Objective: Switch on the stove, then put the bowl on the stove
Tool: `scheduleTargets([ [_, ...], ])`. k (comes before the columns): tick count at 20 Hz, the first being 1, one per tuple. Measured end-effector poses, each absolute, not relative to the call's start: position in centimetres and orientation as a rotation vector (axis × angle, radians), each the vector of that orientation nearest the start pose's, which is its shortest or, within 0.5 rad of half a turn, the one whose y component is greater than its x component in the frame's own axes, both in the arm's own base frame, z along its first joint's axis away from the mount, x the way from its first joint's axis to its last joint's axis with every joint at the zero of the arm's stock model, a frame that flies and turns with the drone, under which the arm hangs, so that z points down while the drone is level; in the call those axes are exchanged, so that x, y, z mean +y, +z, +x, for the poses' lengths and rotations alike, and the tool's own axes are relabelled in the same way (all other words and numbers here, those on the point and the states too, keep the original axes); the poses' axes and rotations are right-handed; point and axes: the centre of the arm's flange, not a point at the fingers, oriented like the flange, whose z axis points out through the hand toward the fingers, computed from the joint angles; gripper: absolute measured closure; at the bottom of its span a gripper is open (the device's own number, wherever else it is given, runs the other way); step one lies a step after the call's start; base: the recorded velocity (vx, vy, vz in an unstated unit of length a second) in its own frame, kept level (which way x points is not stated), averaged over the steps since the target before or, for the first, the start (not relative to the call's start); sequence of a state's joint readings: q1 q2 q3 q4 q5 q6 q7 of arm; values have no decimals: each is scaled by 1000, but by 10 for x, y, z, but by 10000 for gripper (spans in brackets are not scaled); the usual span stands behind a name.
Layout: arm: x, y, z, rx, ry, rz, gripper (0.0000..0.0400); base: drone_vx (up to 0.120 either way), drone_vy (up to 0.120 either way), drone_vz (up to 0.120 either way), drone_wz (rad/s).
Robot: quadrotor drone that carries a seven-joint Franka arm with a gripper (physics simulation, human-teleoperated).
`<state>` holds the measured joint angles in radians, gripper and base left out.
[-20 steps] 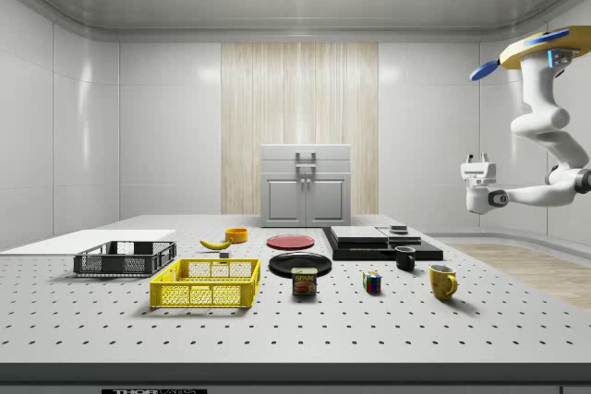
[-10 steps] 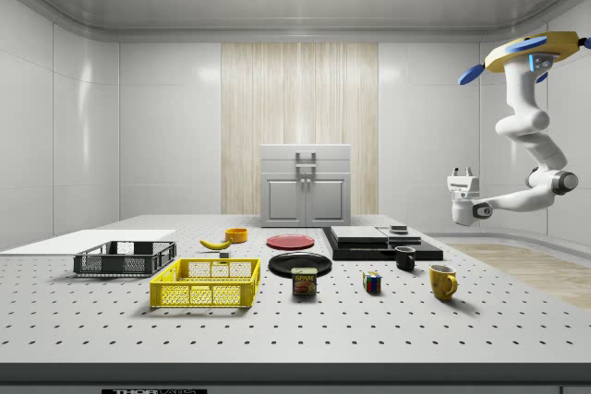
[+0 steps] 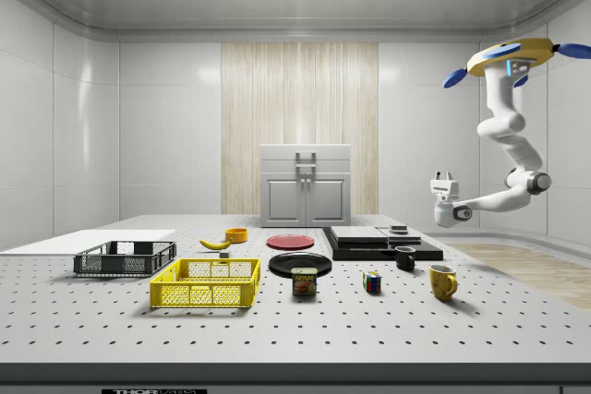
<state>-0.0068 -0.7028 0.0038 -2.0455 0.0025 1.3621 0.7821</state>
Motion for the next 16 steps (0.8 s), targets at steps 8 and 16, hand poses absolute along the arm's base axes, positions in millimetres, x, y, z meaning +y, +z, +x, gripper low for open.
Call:
scheduleTargets([
  [8, 0, 691, 304, 1199, -37, -2894, 0, 120, -120, 0, 0],
  [16, 0, 691, 303, 1198, -47, -2893, 0, 120, -120, 0, 0],
])
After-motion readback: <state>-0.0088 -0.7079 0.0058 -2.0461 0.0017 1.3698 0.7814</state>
